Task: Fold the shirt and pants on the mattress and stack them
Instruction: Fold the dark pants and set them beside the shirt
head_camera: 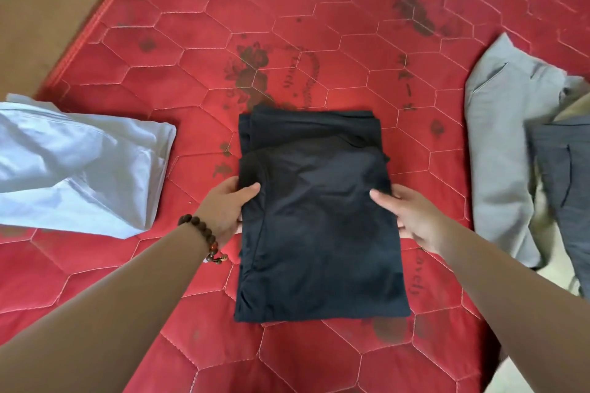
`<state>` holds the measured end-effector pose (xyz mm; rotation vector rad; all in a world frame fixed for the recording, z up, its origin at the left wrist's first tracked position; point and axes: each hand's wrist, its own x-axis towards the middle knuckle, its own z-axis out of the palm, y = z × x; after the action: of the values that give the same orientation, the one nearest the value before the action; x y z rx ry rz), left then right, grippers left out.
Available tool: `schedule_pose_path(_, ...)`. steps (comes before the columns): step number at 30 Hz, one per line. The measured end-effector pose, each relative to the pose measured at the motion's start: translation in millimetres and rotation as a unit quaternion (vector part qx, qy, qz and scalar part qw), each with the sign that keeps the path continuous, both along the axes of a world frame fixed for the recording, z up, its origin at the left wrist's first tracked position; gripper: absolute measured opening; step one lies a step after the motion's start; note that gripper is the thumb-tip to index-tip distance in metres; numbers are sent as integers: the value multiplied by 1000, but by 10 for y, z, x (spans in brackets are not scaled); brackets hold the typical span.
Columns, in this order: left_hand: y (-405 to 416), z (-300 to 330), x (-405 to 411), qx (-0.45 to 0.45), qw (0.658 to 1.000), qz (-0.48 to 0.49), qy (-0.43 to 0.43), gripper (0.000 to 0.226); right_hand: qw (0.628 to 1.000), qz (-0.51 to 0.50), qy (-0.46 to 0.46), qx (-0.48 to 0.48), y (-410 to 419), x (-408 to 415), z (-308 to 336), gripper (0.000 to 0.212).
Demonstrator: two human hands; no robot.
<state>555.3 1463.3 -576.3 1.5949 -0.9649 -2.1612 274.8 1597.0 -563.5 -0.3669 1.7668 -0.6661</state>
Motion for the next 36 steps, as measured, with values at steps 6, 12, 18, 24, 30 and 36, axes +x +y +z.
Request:
schedule_pose_path(6, -1, 66, -31, -44, 992, 18, 116, 31, 984, -5, 27, -178, 88, 86, -32, 24)
schedule_pose_path(12, -215, -59, -82, 3, 994, 64, 93, 29, 991, -33, 69, -114, -172, -70, -35, 20)
schedule_pose_path(18, -264, -172, -81, -34, 996, 5, 83, 32, 997, -27, -14, -77, -199, -73, -105, 26)
schedule_pose_path(24, -417, -105, -281, -92, 989, 44, 105, 36, 980, -126, -87, -127, -496, -37, -87, 21)
schedule_pose_path(30, -517, -102, -264, -45, 987, 42, 149, 38, 946, -167, -179, -215, -573, -144, -71, 32)
schedule_pose_path(36, -642, -139, -408, -51, 994, 63, 73, 26, 966, -173, -97, -164, -916, -196, -24, 30)
